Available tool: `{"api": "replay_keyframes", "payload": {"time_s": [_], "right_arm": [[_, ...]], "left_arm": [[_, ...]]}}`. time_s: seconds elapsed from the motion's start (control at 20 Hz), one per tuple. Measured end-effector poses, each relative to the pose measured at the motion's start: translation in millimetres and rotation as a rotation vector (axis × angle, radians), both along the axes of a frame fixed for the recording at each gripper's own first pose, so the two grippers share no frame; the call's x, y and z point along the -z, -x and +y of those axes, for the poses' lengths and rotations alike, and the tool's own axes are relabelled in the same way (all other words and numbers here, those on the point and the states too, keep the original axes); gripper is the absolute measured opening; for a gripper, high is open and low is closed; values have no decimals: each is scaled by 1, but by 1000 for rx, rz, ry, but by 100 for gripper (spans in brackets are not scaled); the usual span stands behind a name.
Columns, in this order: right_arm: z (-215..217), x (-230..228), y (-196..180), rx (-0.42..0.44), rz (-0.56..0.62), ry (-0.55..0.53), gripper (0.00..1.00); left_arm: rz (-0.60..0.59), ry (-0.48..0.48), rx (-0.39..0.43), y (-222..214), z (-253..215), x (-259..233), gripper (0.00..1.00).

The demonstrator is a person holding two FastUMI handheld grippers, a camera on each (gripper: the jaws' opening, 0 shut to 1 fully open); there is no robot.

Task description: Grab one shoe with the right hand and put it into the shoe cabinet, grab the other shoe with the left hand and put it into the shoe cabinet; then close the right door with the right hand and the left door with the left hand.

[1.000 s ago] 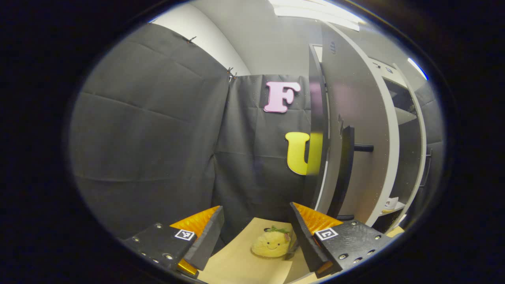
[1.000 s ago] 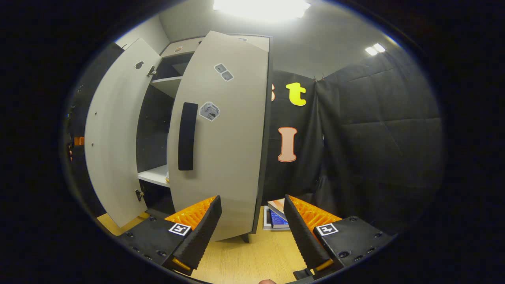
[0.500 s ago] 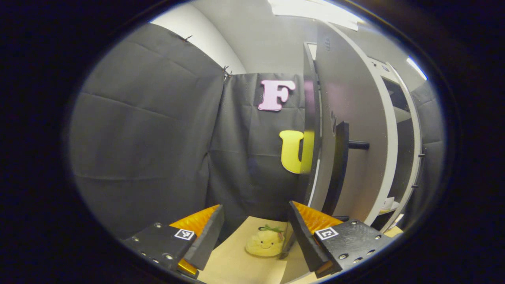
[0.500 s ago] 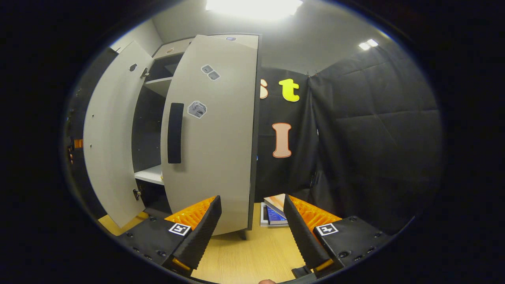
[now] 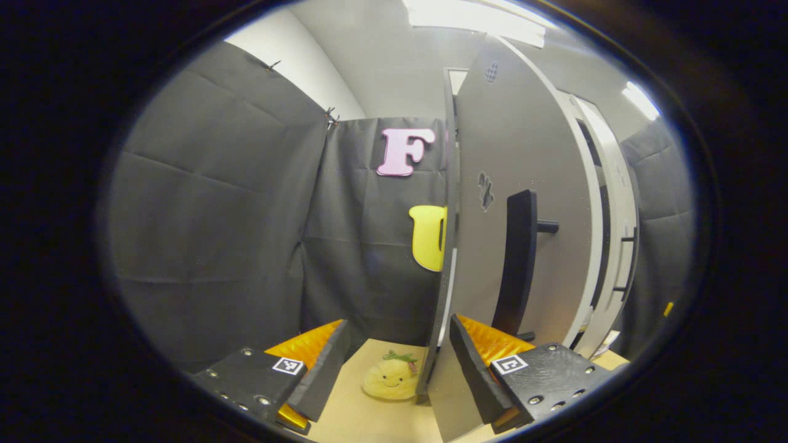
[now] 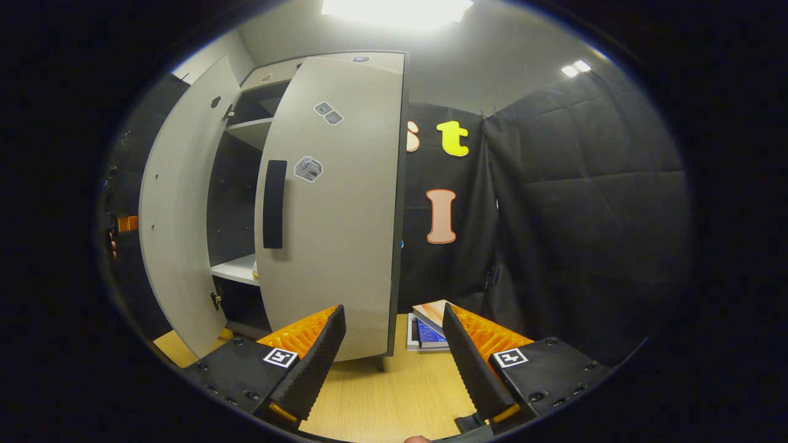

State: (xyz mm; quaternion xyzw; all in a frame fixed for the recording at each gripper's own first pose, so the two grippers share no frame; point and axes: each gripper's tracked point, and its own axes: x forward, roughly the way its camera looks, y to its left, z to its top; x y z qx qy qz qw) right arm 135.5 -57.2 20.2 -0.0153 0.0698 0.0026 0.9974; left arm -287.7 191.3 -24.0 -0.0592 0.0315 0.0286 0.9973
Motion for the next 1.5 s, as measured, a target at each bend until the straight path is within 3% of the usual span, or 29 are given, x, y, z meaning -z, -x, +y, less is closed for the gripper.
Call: {"api": "replay_keyframes", "payload": {"time_s": [0.1, 0.35, 0.55, 1.0, 1.1, 1.4, 1.45, 1.5], "right_arm": [[-1, -1, 1, 3, -2, 5, 99], [-2, 1, -1, 3, 2, 9, 99], [-5, 4, -1, 9, 7, 15, 99], [-11, 12, -5, 13, 33, -2, 99], [-12, 14, -4, 8, 34, -8, 99], [-7, 4, -1, -21, 22, -36, 99], [-4, 0, 0, -30, 15, -40, 99], [0, -5, 3, -38, 6, -44, 99]], "left_arm": [[-2, 8, 24, -1, -13, -1, 99], [-12, 11, 81, -10, -50, -2, 99], [-18, 7, 106, -23, -81, 0, 89], [-3, -8, 178, -58, -173, 15, 98], [-8, -19, 174, -59, -178, 15, 99], [-14, -32, 184, -45, -169, 9, 88], [-22, -43, 181, -36, -162, 6, 99], [-27, -52, 179, -27, -156, 1, 98]]}}
